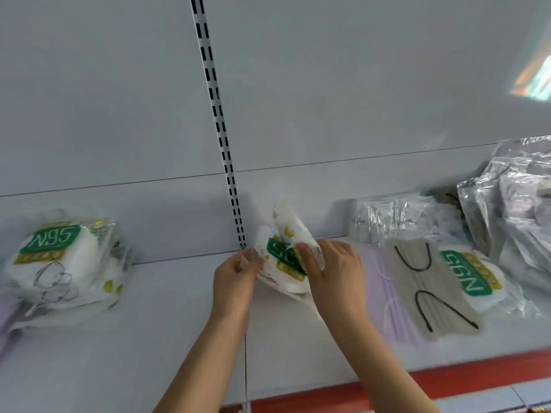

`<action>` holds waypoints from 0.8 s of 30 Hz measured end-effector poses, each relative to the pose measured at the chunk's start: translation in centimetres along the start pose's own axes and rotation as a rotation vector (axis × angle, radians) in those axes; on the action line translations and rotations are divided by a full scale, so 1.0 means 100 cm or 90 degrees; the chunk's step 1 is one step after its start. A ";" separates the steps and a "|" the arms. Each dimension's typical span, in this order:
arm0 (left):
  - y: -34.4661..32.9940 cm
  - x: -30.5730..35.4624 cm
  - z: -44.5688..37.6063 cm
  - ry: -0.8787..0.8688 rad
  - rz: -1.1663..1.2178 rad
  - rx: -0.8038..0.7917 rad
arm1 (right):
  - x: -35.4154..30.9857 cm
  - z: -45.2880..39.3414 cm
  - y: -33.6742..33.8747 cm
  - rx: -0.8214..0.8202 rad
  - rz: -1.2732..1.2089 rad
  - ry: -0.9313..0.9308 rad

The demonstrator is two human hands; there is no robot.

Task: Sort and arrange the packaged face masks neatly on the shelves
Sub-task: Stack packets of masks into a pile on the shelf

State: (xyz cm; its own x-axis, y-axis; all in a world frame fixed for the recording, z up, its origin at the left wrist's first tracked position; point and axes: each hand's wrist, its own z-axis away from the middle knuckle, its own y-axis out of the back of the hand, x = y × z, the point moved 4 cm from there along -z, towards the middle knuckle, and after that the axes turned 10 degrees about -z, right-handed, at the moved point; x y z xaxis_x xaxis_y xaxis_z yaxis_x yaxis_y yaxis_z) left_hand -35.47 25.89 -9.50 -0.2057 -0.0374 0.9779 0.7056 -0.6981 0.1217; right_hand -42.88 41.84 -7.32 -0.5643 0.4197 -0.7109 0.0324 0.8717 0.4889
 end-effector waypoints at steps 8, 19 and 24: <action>0.004 0.006 0.016 0.034 0.177 -0.212 | -0.002 0.024 -0.046 -0.278 -0.099 -0.001; 0.098 0.003 0.017 -0.041 0.115 -0.103 | -0.035 -0.012 -0.053 -0.379 -0.250 -0.173; 0.149 -0.008 0.017 -0.008 0.170 -0.044 | -0.067 -0.006 -0.102 -0.414 -0.345 -0.178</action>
State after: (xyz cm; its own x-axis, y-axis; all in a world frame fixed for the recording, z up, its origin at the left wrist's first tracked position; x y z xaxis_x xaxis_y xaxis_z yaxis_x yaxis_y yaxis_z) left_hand -23.64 16.75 -8.15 -0.0091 -0.2179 0.9759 0.6853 -0.7121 -0.1526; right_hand -39.92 30.03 -7.25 -0.1418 0.1118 -0.9836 -0.7025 0.6887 0.1796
